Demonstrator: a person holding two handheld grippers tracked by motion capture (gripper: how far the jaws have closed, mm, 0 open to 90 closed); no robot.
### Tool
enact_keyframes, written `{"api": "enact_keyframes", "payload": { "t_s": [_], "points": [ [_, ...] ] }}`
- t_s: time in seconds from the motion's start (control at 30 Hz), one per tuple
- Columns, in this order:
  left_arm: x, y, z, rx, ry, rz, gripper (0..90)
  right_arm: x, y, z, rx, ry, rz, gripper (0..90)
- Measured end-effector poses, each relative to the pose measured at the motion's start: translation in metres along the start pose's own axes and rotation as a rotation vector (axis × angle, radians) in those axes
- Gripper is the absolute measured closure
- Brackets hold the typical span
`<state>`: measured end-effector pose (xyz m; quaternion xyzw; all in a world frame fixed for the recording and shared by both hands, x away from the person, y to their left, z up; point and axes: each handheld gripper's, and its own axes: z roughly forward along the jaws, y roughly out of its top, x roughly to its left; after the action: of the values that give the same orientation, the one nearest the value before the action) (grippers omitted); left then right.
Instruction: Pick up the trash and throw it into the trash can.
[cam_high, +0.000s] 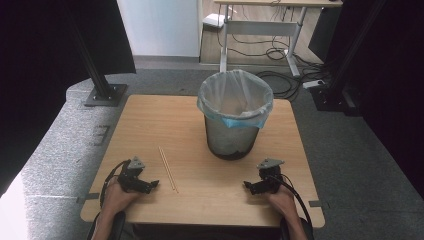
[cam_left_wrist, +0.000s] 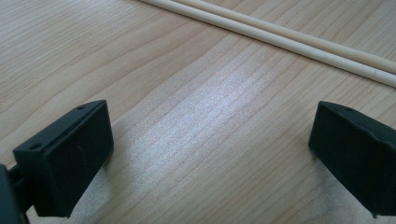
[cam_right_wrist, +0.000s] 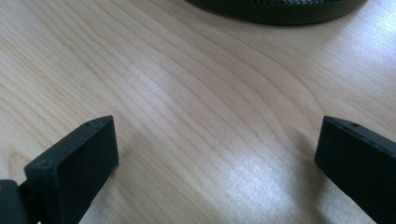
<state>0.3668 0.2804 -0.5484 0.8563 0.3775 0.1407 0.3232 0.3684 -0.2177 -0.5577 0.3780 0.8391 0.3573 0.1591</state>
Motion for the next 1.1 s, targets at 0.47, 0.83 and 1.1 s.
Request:
{"api": "enact_keyframes", "payload": {
  "t_s": [0.47,0.83,1.1],
  "points": [
    [-0.001,0.0,0.0,0.001,0.01,-0.013,0.4,0.004,-0.003,-0.003,-0.002,-0.013,0.015,0.0],
    [-0.007,0.021,-0.004,-0.008,0.022,-0.101,7.7,0.005,-0.003,-0.003,-0.002,-0.016,0.016,0.0],
    [-0.032,0.042,0.01,-0.012,0.0,-0.058,7.7,0.005,-0.003,-0.003,-0.002,-0.016,0.016,0.0]
  ]
}}
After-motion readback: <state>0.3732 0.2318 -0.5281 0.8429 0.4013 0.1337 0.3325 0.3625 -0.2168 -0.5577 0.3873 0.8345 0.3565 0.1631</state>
